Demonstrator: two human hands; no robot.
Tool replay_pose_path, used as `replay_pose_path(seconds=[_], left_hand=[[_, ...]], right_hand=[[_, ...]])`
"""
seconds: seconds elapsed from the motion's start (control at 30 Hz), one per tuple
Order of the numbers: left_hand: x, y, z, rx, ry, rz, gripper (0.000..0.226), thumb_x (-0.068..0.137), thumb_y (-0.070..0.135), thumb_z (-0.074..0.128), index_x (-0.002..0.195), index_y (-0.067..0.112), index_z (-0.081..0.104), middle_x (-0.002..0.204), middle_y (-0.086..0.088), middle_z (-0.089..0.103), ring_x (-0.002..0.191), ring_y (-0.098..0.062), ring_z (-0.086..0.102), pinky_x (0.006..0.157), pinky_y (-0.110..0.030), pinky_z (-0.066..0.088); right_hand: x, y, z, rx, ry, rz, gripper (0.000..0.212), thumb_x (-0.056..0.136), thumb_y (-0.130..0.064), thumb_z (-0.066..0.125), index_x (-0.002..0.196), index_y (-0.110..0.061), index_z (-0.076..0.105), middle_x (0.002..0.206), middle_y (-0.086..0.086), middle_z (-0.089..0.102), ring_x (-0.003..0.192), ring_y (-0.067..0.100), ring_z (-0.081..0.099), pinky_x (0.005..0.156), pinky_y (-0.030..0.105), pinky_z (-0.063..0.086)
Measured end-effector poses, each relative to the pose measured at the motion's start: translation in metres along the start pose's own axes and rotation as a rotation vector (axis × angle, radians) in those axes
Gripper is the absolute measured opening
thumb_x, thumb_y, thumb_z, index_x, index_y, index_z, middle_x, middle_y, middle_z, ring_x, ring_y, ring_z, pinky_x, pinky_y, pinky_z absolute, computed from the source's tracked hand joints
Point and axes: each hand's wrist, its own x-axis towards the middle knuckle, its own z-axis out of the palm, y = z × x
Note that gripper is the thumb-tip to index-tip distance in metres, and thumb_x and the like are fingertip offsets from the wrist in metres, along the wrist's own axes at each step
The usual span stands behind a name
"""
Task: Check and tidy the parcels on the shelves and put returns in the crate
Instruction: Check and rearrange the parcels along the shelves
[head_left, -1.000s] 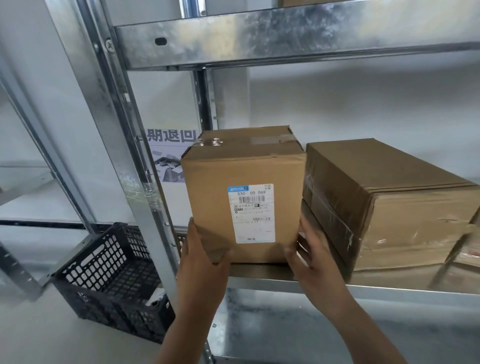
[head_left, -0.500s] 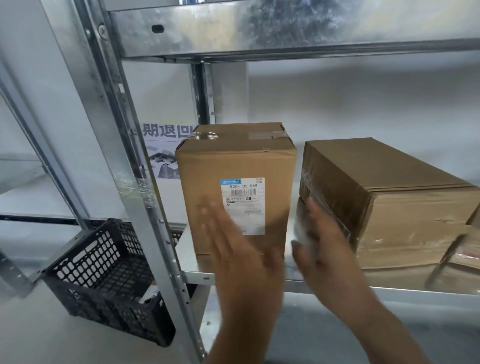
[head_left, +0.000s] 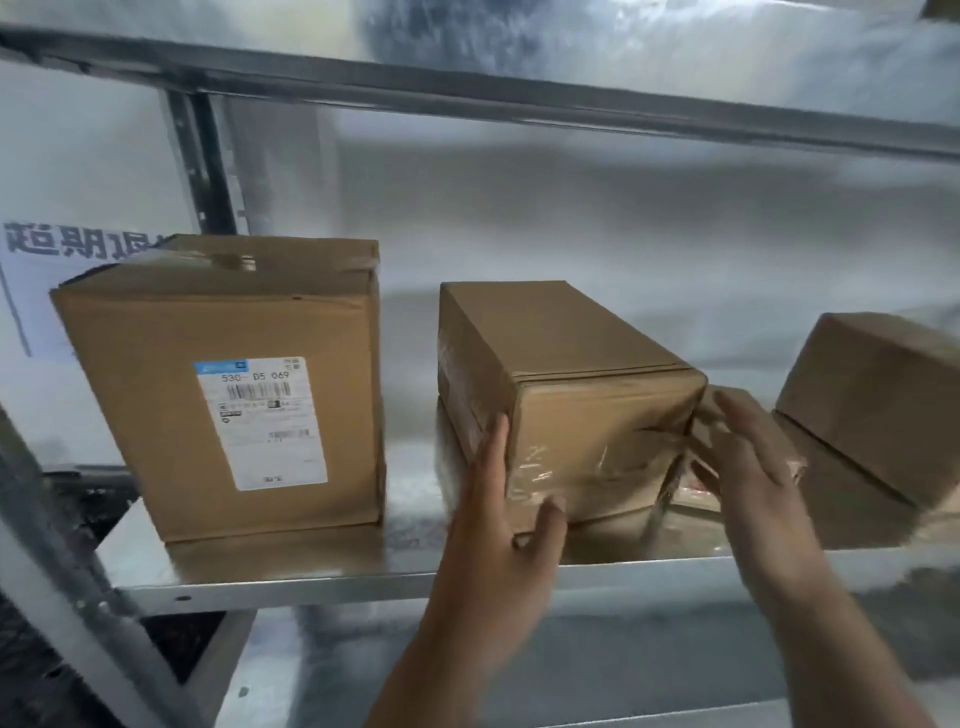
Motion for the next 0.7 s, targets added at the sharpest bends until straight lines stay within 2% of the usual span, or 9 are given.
replay_pose_path(seconds=[0.07, 0.13, 0.23, 0.33, 0.43, 0.5, 0.6, 0.63, 0.7], left_hand=[[0.004, 0.002, -0.004, -0.031, 0.039, -0.041, 0.087, 0.079, 0.057, 0.054, 0.157, 0.044, 0.016, 0.158, 0.026, 0.032, 0.143, 0.005, 0.036, 0.121, -0.038, 0.033], [0.009, 0.004, -0.013, -0.044, 0.127, -0.071, 0.090, 0.075, 0.060, 0.058, 0.155, 0.047, 0.019, 0.147, 0.033, 0.041, 0.138, 0.006, 0.042, 0.119, -0.039, 0.036], [0.012, 0.010, -0.028, -0.120, 0.190, -0.128, 0.080, 0.084, 0.054, 0.069, 0.150, 0.056, 0.024, 0.131, 0.037, 0.048, 0.129, 0.001, 0.051, 0.111, -0.033, 0.039], [0.010, 0.013, -0.034, -0.094, 0.145, -0.138, 0.068, 0.092, 0.041, 0.063, 0.150, 0.055, 0.030, 0.148, 0.027, 0.044, 0.134, -0.003, 0.048, 0.111, -0.035, 0.037], [0.007, 0.015, -0.035, -0.069, 0.133, -0.130, 0.065, 0.096, 0.028, 0.064, 0.147, 0.057, 0.036, 0.151, 0.024, 0.045, 0.135, -0.007, 0.049, 0.116, -0.046, 0.037], [0.006, 0.020, -0.035, -0.067, 0.146, -0.107, 0.063, 0.096, 0.020, 0.064, 0.137, 0.064, 0.042, 0.141, 0.031, 0.052, 0.128, 0.000, 0.053, 0.114, -0.044, 0.039], [0.004, 0.029, -0.034, -0.103, 0.143, -0.102, 0.064, 0.097, 0.010, 0.061, 0.115, 0.069, 0.048, 0.107, 0.053, 0.056, 0.100, 0.025, 0.057, 0.101, -0.032, 0.042], [0.004, 0.029, -0.035, -0.108, 0.132, -0.104, 0.063, 0.097, 0.007, 0.060, 0.114, 0.066, 0.049, 0.101, 0.056, 0.057, 0.094, 0.029, 0.056, 0.096, -0.029, 0.043], [0.004, 0.029, -0.037, -0.139, 0.138, -0.112, 0.061, 0.097, 0.002, 0.058, 0.116, 0.060, 0.053, 0.103, 0.050, 0.062, 0.094, 0.027, 0.059, 0.089, -0.027, 0.047]], right_hand=[[-0.003, -0.005, 0.007, 0.236, -0.019, 0.085, 0.038, 0.103, -0.045, 0.042, 0.137, -0.039, 0.058, 0.121, -0.024, 0.071, 0.128, 0.014, 0.061, 0.111, 0.046, 0.044], [-0.001, -0.014, 0.008, 0.343, -0.015, 0.157, 0.035, 0.107, -0.031, 0.039, 0.126, -0.030, 0.068, 0.103, -0.021, 0.077, 0.114, 0.013, 0.069, 0.101, 0.041, 0.051], [-0.002, -0.015, 0.010, 0.190, -0.085, 0.173, 0.033, 0.103, -0.040, 0.044, 0.110, -0.037, 0.076, 0.111, -0.010, 0.076, 0.105, 0.006, 0.069, 0.092, 0.036, 0.055], [-0.004, -0.012, 0.009, 0.238, -0.171, 0.236, 0.040, 0.085, -0.059, 0.047, 0.114, -0.049, 0.072, 0.127, -0.017, 0.067, 0.117, 0.004, 0.061, 0.097, 0.038, 0.052], [-0.006, -0.014, 0.010, 0.347, -0.257, 0.273, 0.040, 0.084, -0.055, 0.048, 0.116, -0.043, 0.070, 0.117, -0.018, 0.073, 0.108, 0.005, 0.071, 0.089, 0.031, 0.053], [-0.008, -0.018, 0.011, 0.352, -0.271, 0.269, 0.030, 0.094, -0.048, 0.050, 0.115, -0.041, 0.069, 0.112, -0.017, 0.075, 0.103, 0.004, 0.073, 0.089, 0.030, 0.054], [-0.009, -0.017, 0.011, 0.355, -0.264, 0.277, 0.028, 0.105, -0.040, 0.042, 0.115, -0.039, 0.068, 0.109, -0.020, 0.075, 0.098, 0.002, 0.073, 0.092, 0.032, 0.053], [-0.009, -0.016, 0.011, 0.356, -0.265, 0.279, 0.028, 0.106, -0.040, 0.041, 0.114, -0.040, 0.069, 0.106, -0.022, 0.075, 0.095, 0.000, 0.073, 0.090, 0.031, 0.053], [-0.009, -0.016, 0.011, 0.360, -0.266, 0.278, 0.027, 0.105, -0.041, 0.043, 0.111, -0.042, 0.069, 0.103, -0.023, 0.075, 0.092, -0.001, 0.073, 0.088, 0.030, 0.054]])
